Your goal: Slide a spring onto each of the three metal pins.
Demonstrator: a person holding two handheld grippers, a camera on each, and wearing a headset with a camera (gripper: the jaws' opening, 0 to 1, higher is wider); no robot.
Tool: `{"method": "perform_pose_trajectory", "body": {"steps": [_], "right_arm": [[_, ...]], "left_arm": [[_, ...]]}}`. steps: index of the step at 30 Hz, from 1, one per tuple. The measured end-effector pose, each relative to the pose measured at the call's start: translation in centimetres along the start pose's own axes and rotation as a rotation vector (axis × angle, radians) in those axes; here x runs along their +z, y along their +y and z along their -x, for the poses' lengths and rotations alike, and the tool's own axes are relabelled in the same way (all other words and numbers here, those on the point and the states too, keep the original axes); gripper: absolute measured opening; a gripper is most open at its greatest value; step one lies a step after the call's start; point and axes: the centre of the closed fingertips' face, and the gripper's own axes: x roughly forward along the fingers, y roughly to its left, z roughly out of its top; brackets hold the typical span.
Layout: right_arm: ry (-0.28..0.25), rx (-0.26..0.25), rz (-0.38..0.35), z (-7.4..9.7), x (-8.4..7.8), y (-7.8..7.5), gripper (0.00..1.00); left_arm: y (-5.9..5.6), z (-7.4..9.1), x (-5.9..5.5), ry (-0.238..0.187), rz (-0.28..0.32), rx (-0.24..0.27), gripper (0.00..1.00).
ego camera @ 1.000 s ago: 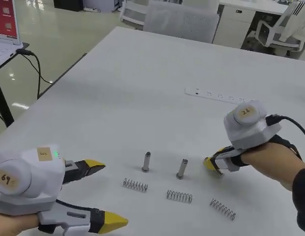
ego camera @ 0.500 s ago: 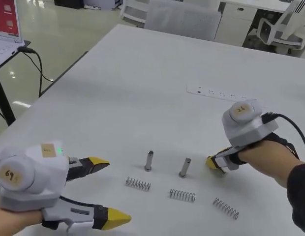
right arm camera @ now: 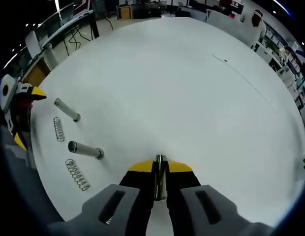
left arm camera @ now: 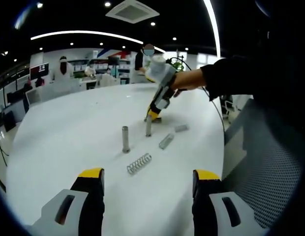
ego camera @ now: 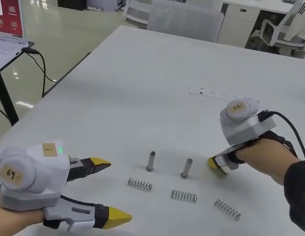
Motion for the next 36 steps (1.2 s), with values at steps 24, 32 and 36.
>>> {"method": "perform_pose_trajectory", "body": {"steps": [24,32,36], "right_arm": [[-0.092,0.014,-0.037,3.2,-0.1,-0.3,0.05],[-0.118,0.011,-0.041,4.7,-1.0,0.2,0.05],[-0.128,0.012,-0.042,5.1,-1.5,0.7,0.05]], "left_arm": [[-0.7,0.2,1.0,0.002,-0.03,0.004,0.68],[-1.1,0.0,1.4,0.006,-0.044,-0.004,0.68],[-1.2,-0.1,1.5,0.006,-0.049,-0.011,0.68]]}}
